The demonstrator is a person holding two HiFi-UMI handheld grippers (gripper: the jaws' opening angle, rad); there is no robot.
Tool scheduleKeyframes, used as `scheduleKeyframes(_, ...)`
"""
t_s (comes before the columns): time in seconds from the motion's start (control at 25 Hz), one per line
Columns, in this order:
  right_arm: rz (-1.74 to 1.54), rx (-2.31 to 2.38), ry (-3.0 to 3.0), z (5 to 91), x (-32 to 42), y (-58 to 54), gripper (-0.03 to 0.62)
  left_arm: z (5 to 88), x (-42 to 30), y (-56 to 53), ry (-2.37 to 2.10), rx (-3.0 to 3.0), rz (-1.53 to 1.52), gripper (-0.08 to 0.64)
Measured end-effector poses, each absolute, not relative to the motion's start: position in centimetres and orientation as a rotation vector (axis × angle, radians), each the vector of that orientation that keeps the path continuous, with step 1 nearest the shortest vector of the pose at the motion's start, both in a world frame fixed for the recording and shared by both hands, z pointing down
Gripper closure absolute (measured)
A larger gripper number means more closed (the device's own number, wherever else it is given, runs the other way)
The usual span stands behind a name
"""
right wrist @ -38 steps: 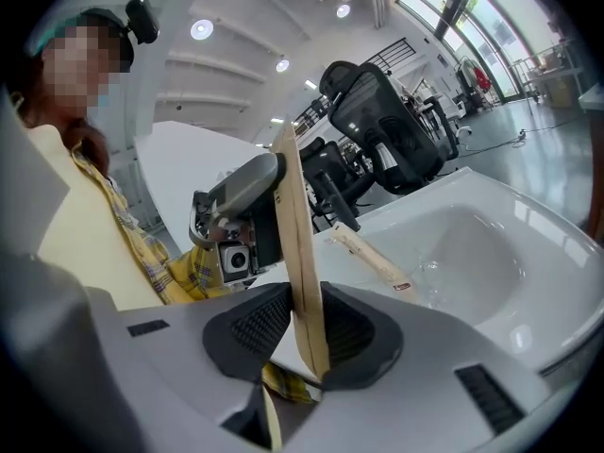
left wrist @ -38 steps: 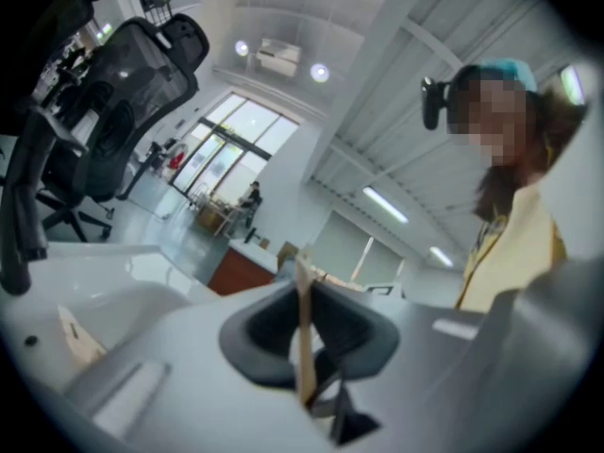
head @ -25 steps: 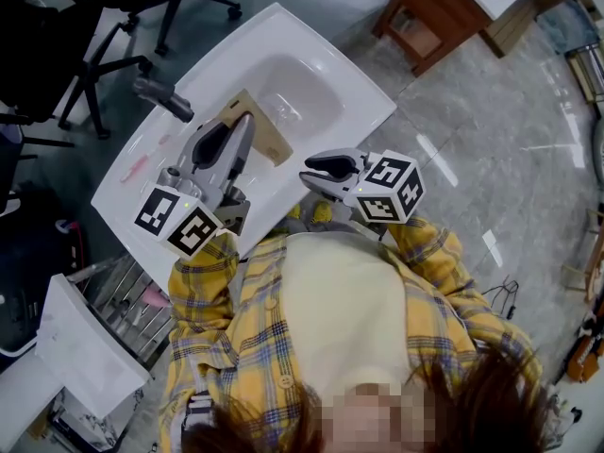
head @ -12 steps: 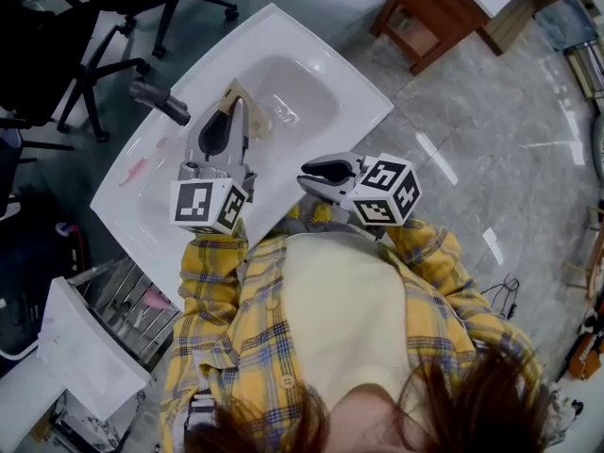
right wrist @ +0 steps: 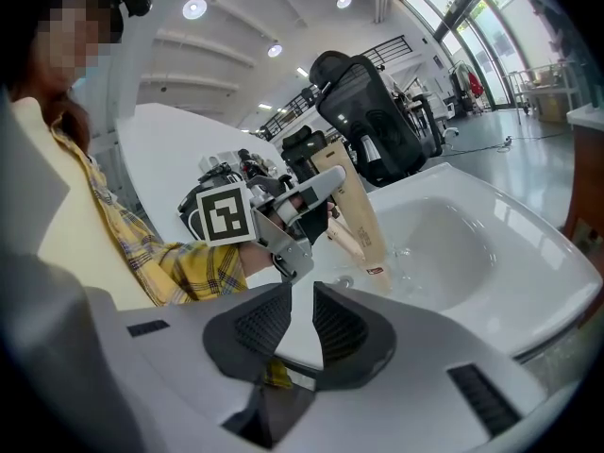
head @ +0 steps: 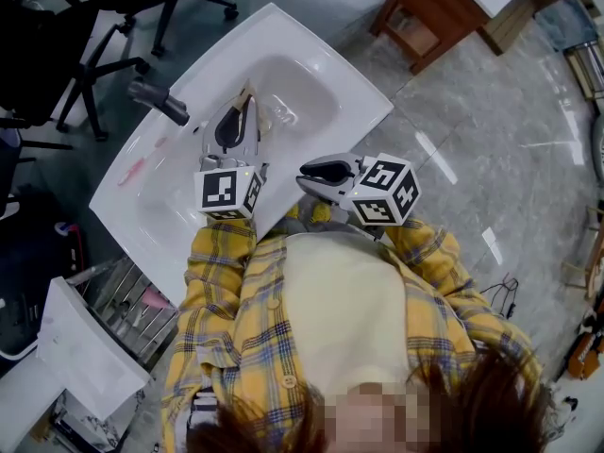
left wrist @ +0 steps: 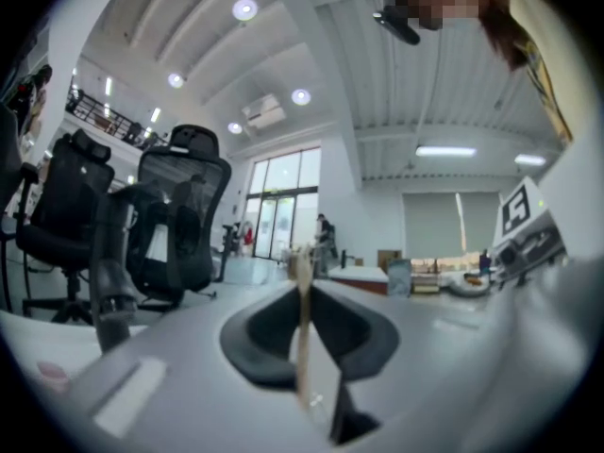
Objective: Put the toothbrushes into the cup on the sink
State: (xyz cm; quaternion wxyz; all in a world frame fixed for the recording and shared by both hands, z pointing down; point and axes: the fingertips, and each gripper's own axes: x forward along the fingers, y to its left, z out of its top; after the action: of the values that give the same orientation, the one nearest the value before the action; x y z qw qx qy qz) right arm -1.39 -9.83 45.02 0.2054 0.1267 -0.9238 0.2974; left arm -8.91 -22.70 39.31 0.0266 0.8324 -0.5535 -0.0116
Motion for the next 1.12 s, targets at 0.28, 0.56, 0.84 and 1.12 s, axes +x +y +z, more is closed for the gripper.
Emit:
scheduleKeyframes(0.28,0.838,0.347,-2.573,45.1,-1.4,-9.7,0.52,41.8,-8.5,-23.1,-1.691,2.504,0.092,0.522)
scheduleKeyframes(0.56,0.844,0.334,-2.572,45.1,-1.6,-9.7,0.521,42.1,-8.3,-22.9,-1.654,2.489,0.122,0.483)
scheduleKeyframes(0.84,0.838,0.334,-2.574,45.1,-2.0,-9.6,0.522,40.9,-9.3,-22.1,-1.687,2.482,0.098,0.482)
scheduleKeyframes(1.12,0.83,0.338,-2.579,44.9,-2.2,-9.6,0.522,38.7,-11.1,-20.7,-1.739,2.469,0.055,0.482)
